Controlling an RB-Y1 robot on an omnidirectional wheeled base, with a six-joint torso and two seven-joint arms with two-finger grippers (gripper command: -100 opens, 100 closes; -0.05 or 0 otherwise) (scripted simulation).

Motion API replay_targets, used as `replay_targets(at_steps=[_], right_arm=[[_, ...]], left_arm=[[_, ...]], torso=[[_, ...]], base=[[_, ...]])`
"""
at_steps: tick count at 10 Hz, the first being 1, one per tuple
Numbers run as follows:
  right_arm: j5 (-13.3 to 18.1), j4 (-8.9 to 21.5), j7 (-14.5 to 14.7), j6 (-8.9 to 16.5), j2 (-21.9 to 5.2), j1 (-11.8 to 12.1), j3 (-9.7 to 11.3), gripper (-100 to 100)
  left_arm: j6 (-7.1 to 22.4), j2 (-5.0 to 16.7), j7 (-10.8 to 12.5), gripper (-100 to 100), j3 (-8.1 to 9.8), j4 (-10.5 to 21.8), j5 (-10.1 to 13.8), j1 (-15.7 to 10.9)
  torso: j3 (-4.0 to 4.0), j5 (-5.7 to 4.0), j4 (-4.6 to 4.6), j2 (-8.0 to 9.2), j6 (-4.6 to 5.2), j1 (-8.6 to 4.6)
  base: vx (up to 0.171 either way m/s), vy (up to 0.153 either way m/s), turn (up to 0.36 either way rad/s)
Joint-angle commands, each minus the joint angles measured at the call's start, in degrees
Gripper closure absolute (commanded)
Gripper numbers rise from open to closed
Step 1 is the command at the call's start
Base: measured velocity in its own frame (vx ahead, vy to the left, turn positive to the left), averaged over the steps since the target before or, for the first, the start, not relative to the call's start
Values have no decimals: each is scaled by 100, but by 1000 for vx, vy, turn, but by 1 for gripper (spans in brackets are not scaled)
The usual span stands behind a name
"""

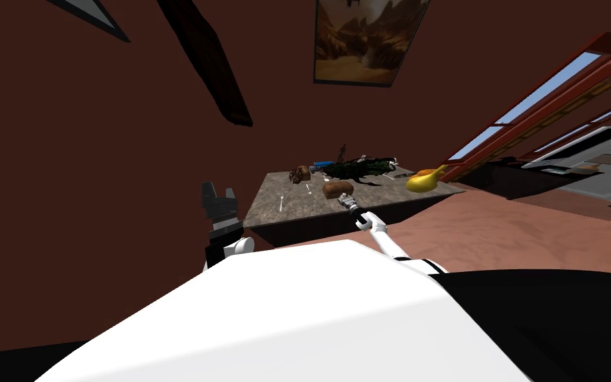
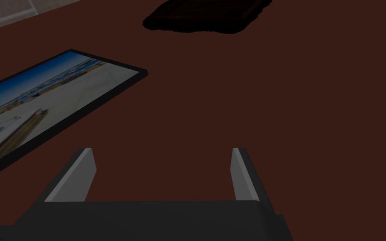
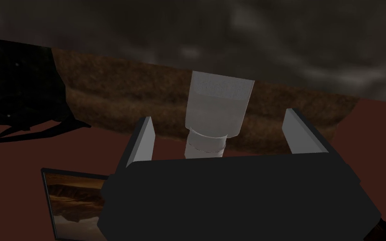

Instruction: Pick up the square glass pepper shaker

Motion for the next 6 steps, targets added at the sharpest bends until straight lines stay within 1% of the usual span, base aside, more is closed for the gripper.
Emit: replay_targets(at_steps=[1, 2, 3, 4, 5, 6], right_arm=[[-4, 197, 20, -29, 6, -92, -1, -100], [-12, 415, 129, -164, 63, -362, 58, -100], [-12, 568, 129, -164, 63, -489, 58, -100], [-12, 666, 129, -164, 63, -489, 58, -100], [-21, 872, 238, -300, 120, -749, 117, -100], [-21, 970, 238, -300, 120, -861, 117, -100]], left_arm=[[0, 0, 0, 0, 0, 0, 0, 0], [0, 0, 0, 0, 0, 0, 0, 0], [0, 0, 0, 0, 0, 0, 0, 0], [0, 0, 0, 0, 0, 0, 0, 0], [0, 0, 0, 0, 0, 0, 0, 0], [0, 0, 0, 0, 0, 0, 0, 0]], torso=[[0, 0, 0, 0, 0, 0], [-2, 0, -1, -3, 1, 0], [-1, 0, -1, -1, 2, -1], [-1, 0, 0, -1, 0, 1], [-2, 0, -1, -3, 1, 0], [-1, 0, -1, -1, 3, 0]], base=[[-10, 5, 3], [-19, 3, -101], [-22, 7, -81], [-10, 5, 1], [-20, 4, -117], [-23, 7, -75]])
